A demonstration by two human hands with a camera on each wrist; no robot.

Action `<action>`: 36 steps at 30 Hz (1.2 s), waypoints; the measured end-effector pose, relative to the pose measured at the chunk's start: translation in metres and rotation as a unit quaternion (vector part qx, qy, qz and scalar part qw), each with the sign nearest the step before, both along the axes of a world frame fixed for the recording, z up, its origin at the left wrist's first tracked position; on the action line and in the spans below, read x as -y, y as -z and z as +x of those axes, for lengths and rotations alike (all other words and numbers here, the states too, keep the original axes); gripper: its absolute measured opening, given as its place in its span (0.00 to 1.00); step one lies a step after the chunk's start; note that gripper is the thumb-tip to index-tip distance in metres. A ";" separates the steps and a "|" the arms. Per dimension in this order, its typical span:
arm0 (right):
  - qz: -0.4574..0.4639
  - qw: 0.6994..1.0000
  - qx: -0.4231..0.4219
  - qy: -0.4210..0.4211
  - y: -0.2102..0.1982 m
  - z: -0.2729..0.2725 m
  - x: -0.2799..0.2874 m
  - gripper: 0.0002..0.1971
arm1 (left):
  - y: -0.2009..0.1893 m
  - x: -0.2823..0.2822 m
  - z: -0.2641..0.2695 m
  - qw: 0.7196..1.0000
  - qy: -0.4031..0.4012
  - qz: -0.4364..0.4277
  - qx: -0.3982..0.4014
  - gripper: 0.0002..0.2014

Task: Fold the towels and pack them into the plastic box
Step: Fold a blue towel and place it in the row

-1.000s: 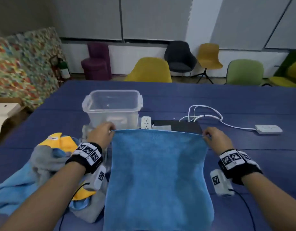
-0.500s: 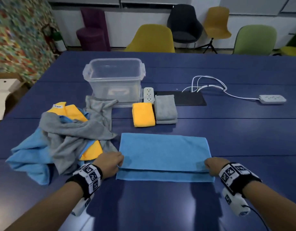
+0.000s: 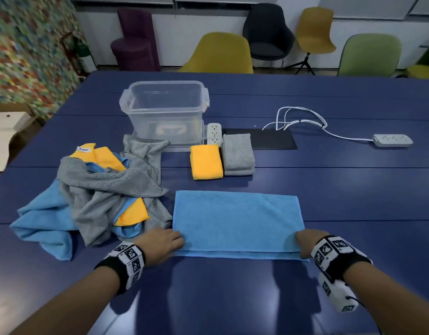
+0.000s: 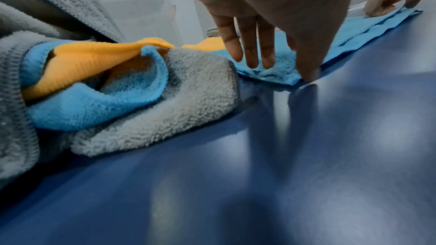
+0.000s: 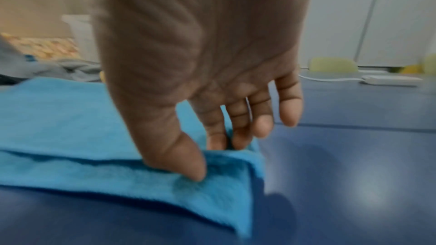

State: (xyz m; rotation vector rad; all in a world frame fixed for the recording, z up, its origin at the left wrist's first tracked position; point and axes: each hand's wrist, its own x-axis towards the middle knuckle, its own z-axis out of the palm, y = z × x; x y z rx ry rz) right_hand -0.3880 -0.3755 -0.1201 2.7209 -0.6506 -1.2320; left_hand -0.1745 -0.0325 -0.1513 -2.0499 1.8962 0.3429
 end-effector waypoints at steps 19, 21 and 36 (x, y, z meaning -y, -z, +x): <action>0.258 0.903 0.340 -0.056 0.011 0.107 -0.152 0.15 | -0.030 0.039 0.005 0.853 -0.369 -0.247 -0.275 0.06; 0.267 0.896 0.354 -0.026 0.012 0.111 -0.151 0.13 | -0.032 0.039 0.012 0.859 -0.355 -0.235 -0.284 0.07; 0.350 0.878 0.325 -0.026 0.012 0.139 -0.121 0.17 | -0.032 0.061 0.034 0.927 -0.275 -0.119 -0.224 0.12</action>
